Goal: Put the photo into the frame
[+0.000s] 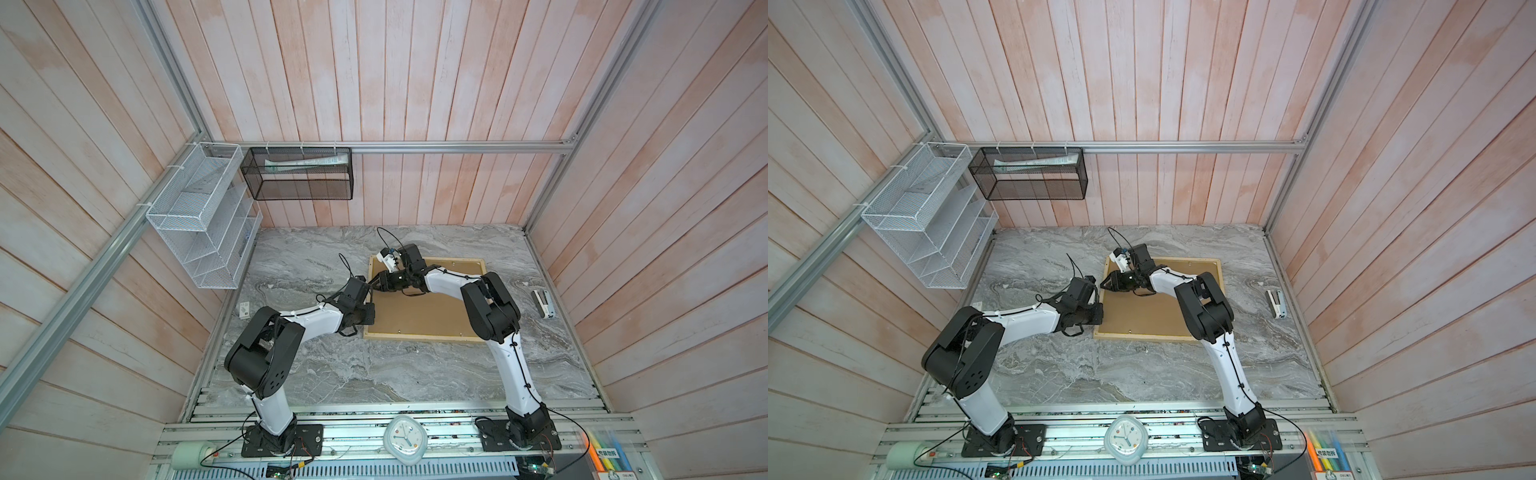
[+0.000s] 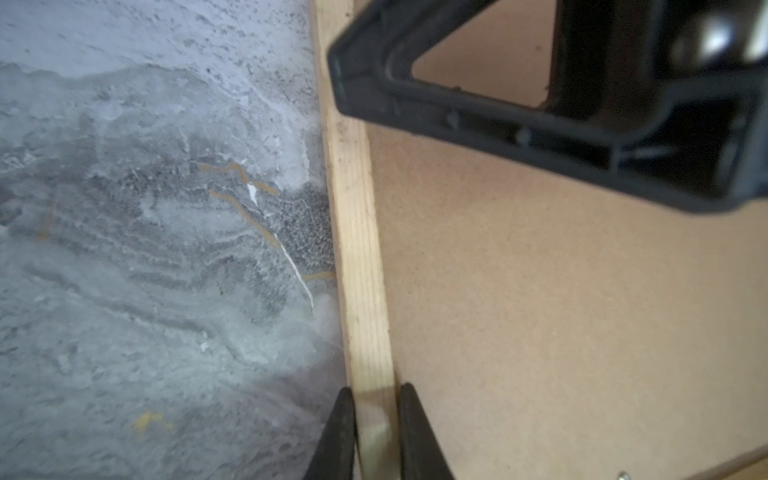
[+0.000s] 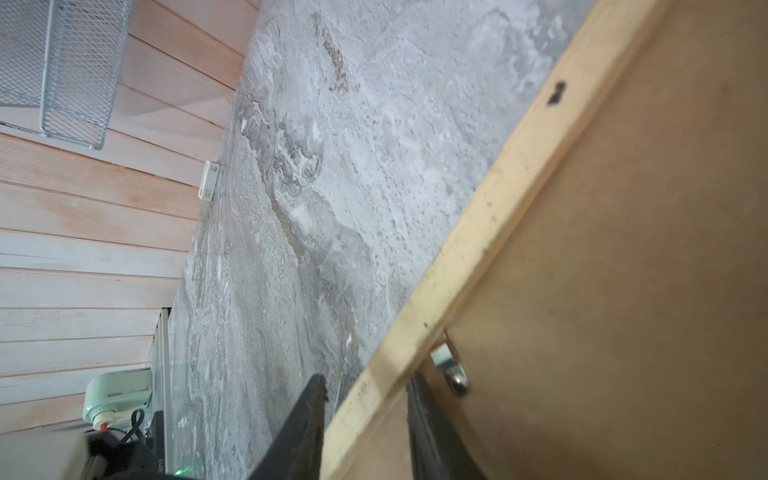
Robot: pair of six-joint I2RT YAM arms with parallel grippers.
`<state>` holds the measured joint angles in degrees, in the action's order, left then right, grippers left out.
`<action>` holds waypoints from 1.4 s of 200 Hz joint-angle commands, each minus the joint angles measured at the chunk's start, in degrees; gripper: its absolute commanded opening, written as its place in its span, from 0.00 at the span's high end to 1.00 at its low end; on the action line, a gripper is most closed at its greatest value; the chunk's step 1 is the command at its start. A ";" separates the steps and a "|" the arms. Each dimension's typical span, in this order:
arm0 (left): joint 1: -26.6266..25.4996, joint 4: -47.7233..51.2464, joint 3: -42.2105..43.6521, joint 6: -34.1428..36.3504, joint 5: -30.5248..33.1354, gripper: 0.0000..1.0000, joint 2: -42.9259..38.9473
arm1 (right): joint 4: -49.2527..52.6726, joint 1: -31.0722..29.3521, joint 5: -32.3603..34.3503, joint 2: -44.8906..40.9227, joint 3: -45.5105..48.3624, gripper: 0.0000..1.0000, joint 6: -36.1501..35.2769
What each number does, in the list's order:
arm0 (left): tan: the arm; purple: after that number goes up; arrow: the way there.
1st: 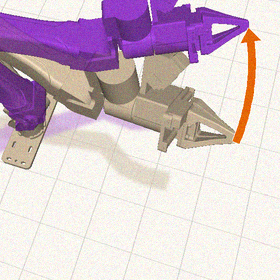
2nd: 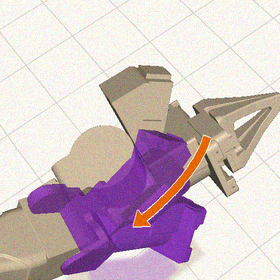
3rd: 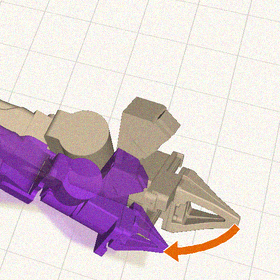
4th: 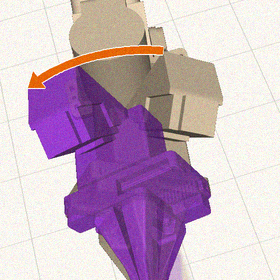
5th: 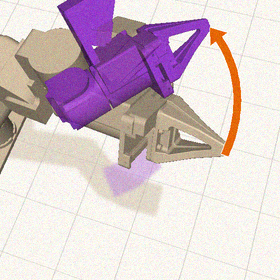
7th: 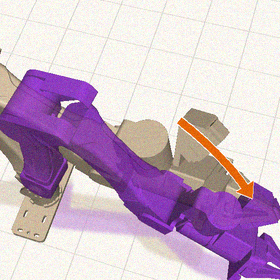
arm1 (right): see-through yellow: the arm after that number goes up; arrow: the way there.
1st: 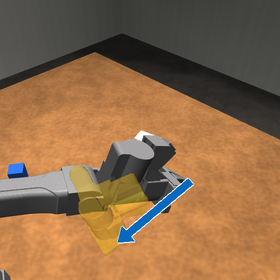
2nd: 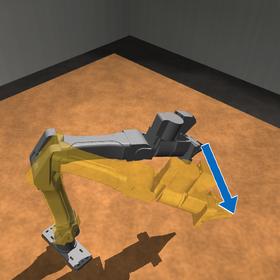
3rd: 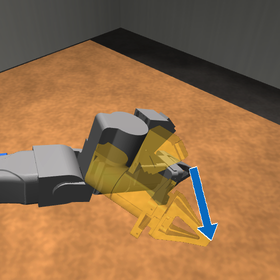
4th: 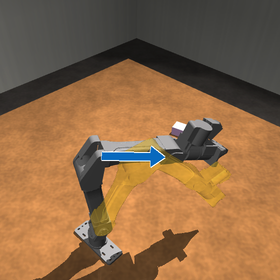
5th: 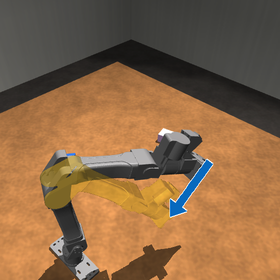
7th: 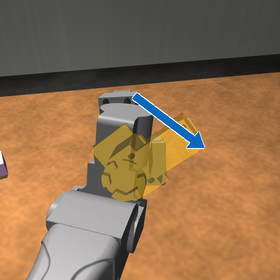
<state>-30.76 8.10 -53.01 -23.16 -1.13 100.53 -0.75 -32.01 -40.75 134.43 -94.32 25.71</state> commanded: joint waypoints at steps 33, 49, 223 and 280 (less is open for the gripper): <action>0.84 6.16 1.51 1.75 0.84 0.91 0.72 | -3.77 5.99 8.33 -17.30 14.77 0.64 0.17; 0.97 6.15 1.60 1.25 0.78 0.91 0.39 | -3.43 7.55 11.10 -22.57 19.93 0.64 -0.51; 3.35 5.79 3.07 0.66 -3.77 0.92 -3.98 | -9.77 22.51 10.42 -46.99 48.82 0.61 2.36; 3.30 3.77 5.29 0.75 -7.83 0.92 -4.45 | -18.63 9.98 9.04 -26.39 35.43 0.63 8.46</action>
<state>-27.22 10.44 -49.69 -23.53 -3.99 96.62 -12.05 -18.57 -29.15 101.60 -54.48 29.65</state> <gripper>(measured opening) 0.170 0.375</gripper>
